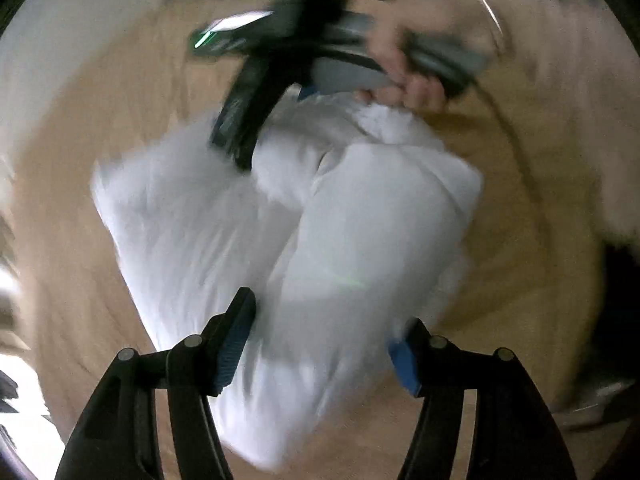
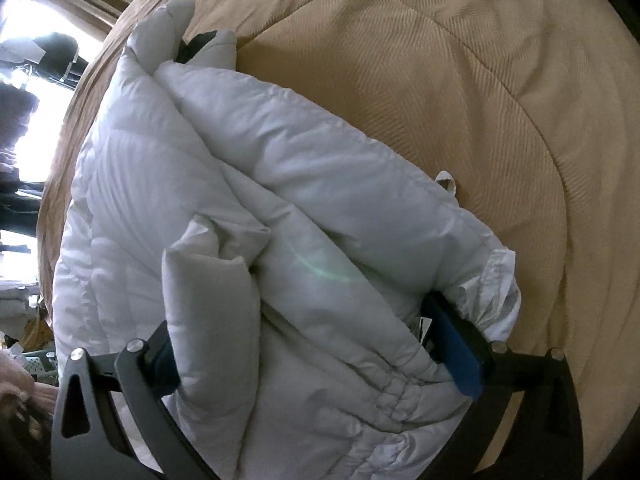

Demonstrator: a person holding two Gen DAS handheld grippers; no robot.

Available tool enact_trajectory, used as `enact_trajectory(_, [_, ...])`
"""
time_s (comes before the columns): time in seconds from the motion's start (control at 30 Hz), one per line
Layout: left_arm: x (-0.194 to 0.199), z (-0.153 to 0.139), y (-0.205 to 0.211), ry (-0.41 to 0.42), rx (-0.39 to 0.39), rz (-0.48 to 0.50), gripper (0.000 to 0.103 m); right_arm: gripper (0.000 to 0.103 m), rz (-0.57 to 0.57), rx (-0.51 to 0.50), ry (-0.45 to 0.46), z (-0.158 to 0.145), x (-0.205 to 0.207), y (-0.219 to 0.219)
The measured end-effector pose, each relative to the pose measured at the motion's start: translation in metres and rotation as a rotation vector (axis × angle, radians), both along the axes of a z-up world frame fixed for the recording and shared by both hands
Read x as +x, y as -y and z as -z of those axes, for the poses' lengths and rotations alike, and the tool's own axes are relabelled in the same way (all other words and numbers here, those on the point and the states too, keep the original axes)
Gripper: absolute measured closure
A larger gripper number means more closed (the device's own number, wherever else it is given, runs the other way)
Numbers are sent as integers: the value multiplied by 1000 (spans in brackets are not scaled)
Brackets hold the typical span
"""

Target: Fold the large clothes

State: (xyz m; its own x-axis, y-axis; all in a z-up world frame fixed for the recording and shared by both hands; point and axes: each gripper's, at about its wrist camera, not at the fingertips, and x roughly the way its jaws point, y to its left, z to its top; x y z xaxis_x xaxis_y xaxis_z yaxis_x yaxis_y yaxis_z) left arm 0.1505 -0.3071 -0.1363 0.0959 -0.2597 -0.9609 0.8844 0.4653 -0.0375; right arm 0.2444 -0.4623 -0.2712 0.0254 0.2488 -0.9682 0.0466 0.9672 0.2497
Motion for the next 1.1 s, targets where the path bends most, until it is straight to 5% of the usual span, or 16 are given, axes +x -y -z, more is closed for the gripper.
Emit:
enact_trajectory(0.07, [29,-13,-16,-178,-49,-88,41,0,1,0,0,-2,-7,1])
enact_trajectory(0.13, [61,-33,-33,-246,-124,-188,42,0,4,1,-1,-3,-2,3])
enact_trajectory(0.3, [145,-66,-52,-89,-216,-351,35,0,13,12,10,-1,-7,6])
enact_trajectory(0.43, [213,-12,-22,126,-52,-433,38,0,27,2,24,-2,-12,9])
enact_trajectory(0.53, [237,39,1,129,25,-417,38,0,63,-33,50,-11,-23,6])
enact_trajectory(0.67, [235,62,11,90,-7,-457,36,0,107,-120,111,-28,-46,1])
enact_trajectory(0.77, [225,64,19,155,34,-438,36,4,137,-214,231,-64,-74,-7])
enact_trajectory(0.83, [218,67,21,205,48,-415,36,6,150,-261,406,-112,-108,-25])
enact_trajectory(0.93, [211,62,19,224,58,-412,36,6,155,-181,606,-160,-162,-60])
enact_trajectory(1.1, [216,71,14,199,51,-435,36,6,144,-54,699,-141,-223,-105])
